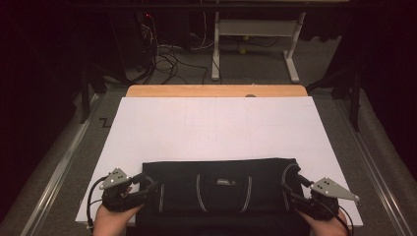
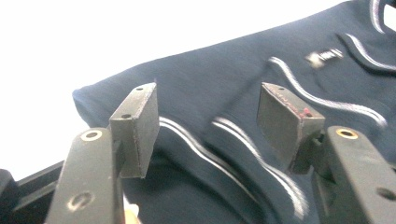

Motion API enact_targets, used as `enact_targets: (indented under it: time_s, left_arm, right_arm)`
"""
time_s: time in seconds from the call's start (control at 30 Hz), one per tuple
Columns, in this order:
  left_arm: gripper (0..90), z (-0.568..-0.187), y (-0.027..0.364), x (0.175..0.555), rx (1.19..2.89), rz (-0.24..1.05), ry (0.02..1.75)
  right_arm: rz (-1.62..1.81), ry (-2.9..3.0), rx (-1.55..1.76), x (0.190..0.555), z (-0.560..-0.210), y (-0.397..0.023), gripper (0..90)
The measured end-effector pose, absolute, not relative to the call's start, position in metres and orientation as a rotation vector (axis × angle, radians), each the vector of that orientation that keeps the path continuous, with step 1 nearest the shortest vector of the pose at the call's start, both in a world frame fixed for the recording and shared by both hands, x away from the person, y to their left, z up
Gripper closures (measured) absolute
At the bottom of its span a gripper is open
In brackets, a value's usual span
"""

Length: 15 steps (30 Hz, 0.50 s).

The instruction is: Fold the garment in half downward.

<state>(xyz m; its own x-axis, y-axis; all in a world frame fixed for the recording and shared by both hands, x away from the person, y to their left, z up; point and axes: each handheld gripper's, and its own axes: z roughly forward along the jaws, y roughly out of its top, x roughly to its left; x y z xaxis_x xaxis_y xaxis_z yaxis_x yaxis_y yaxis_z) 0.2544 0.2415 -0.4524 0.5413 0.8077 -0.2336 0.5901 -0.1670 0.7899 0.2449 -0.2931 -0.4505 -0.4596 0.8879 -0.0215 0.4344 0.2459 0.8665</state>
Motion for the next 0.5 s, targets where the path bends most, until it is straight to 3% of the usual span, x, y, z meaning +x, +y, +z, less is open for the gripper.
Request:
enact_targets:
  time_s: [0.3, 0.37, 0.5]
  left_arm:
    - [36.0, -0.464, 0.256, 0.298, 1.853, 0.311, 1.282]
    - [31.4, -0.469, 0.258, 0.308, 1.855, 0.257, 1.315]
    - [31.4, -0.478, 0.253, 0.311, 1.918, 0.227, 1.325]
  right_arm:
    - [1.079, 1.943, 1.286, 0.288, -0.451, -0.3, 39.7]
    - [1.063, 1.932, 1.339, 0.307, -0.454, -0.302, 35.2]
    - [0.969, 1.953, 1.388, 0.321, -0.463, -0.3, 35.1]
